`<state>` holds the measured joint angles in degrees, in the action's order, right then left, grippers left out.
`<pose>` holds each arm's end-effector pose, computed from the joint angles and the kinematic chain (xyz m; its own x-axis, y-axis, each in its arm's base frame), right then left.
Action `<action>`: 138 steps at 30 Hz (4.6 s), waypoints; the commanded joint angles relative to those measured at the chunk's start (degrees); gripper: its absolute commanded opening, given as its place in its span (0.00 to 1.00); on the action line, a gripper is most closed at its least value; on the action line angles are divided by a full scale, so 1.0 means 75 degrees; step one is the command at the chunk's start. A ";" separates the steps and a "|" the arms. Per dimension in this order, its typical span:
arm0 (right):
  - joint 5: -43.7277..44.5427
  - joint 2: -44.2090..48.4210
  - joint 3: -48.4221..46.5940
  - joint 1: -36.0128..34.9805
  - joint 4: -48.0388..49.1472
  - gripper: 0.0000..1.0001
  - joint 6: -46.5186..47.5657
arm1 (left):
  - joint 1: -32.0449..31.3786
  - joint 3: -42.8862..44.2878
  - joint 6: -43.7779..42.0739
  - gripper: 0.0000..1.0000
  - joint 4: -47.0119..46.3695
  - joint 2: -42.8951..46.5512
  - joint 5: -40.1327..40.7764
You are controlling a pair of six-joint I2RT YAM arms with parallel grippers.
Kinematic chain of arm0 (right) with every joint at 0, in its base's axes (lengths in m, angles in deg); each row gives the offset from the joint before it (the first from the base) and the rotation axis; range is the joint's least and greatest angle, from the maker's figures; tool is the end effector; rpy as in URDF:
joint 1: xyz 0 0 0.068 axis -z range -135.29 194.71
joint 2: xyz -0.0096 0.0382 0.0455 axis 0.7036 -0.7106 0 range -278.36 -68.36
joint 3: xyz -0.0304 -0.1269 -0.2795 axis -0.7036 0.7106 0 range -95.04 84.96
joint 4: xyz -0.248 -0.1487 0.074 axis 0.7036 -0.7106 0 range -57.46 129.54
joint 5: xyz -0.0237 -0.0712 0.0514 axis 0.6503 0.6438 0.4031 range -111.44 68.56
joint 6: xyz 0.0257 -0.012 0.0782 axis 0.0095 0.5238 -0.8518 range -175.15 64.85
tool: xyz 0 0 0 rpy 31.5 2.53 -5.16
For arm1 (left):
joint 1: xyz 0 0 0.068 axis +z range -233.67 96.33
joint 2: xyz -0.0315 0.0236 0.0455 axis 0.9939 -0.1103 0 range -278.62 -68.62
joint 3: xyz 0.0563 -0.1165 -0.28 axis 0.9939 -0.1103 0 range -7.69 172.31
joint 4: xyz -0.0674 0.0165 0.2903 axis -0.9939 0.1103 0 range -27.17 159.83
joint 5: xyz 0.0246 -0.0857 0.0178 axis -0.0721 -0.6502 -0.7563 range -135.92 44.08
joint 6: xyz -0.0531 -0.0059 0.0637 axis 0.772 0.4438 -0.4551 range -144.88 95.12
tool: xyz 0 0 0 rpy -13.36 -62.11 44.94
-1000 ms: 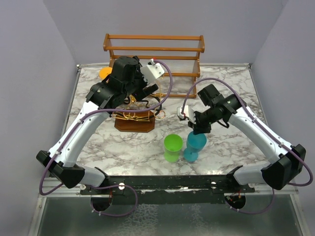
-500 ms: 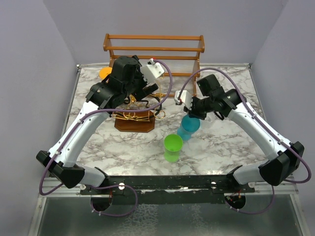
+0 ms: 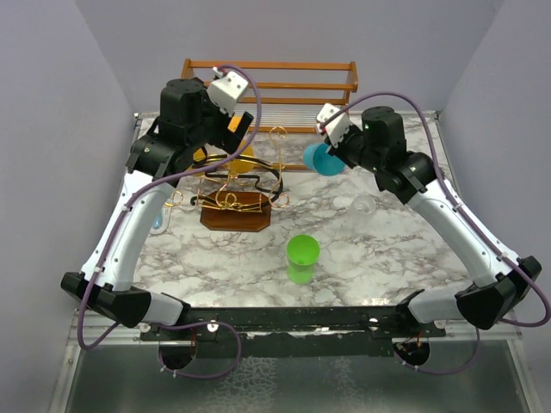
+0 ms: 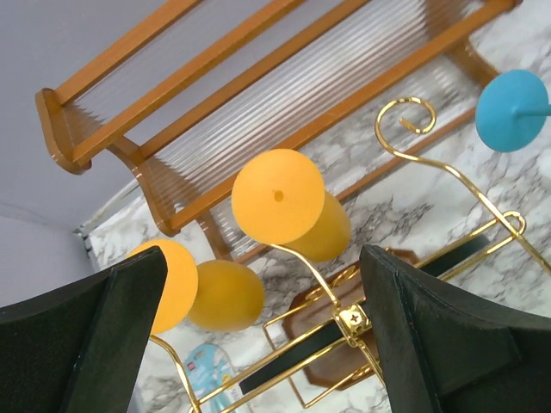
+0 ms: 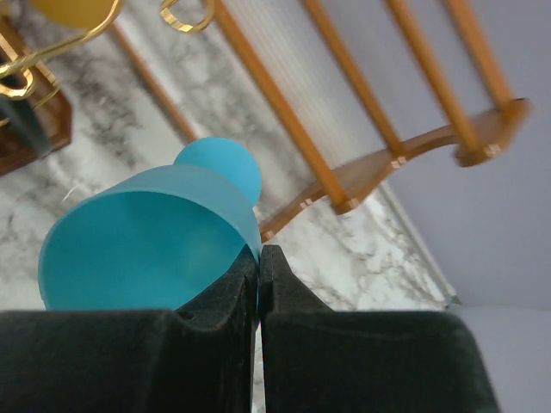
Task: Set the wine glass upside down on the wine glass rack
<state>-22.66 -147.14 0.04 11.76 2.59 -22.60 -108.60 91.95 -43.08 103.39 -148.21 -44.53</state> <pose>0.3043 0.1991 0.4234 -0.0614 -0.6809 -0.7298 -0.7027 0.5487 -0.4529 0.3175 -0.1457 0.5116 -0.1766 0.4265 -0.8871 0.4802 0.8241 0.3006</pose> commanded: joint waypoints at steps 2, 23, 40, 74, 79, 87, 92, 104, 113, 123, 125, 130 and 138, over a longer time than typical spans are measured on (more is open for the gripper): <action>0.0932 0.0694 -0.0414 -0.0035 0.1921 0.01 -0.0445 | 0.0580 0.0328 0.1672 0.95 -0.0541 0.0273 -0.2074; -0.2190 0.0416 -0.2484 -0.0036 0.0938 0.01 -0.2112 | 0.0678 -0.0871 0.4794 0.57 -0.3295 -0.0017 -0.4774; -0.2724 0.0743 -0.2037 -0.0031 0.1028 0.01 -0.2481 | 0.1111 -0.1625 0.5881 0.30 -0.4228 0.0031 -0.6143; -0.0604 0.1916 0.0153 0.0257 0.1694 0.86 -0.0973 | 0.1896 -0.0680 0.3502 0.00 -0.2929 0.0451 -0.3079; 0.0010 0.2164 0.0507 0.0608 0.1810 0.94 -0.0879 | 0.1383 -0.0116 0.2337 0.00 -0.2547 0.0214 -0.1847; 0.1178 0.1669 0.1011 0.1106 0.2085 0.96 -0.1529 | -0.0037 0.0346 0.0424 0.00 -0.2370 -0.0185 0.0144; -0.0159 0.1285 0.1085 0.2343 0.2050 0.97 -0.2191 | -0.0813 0.0499 -0.0358 0.00 -0.2384 -0.0543 0.0559; -0.0987 0.1273 0.2254 0.3628 0.2694 0.97 -0.2589 | -0.2797 0.0152 -0.2738 0.00 -0.2815 -0.1727 0.2517; -0.1175 0.1493 0.2429 0.3818 0.2748 0.97 -0.2560 | -0.3145 -0.0193 -0.3246 0.00 -0.2969 -0.2178 0.3399; -0.1506 0.1507 0.2464 0.3831 0.2702 0.97 -0.2536 | -0.3139 -0.0624 -0.3564 0.00 -0.2999 -0.2170 0.3926; -0.1574 0.1516 0.2464 0.3831 0.2689 0.97 -0.2525 | -0.3136 -0.0650 -0.3579 0.00 -0.2983 -0.2193 0.4047; -0.1702 0.1505 0.2467 0.3853 0.2665 0.97 -0.2502 | -0.3136 -0.0666 -0.3608 0.00 -0.2926 -0.2270 0.4385; -0.1817 0.1504 0.2476 0.3864 0.2630 0.96 -0.2456 | -0.3122 -0.0493 -0.3540 0.00 -0.2736 -0.2653 0.4914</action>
<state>-34.46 -136.80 18.07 40.33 21.17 -41.37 -131.92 87.03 -69.63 82.78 -165.83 -11.94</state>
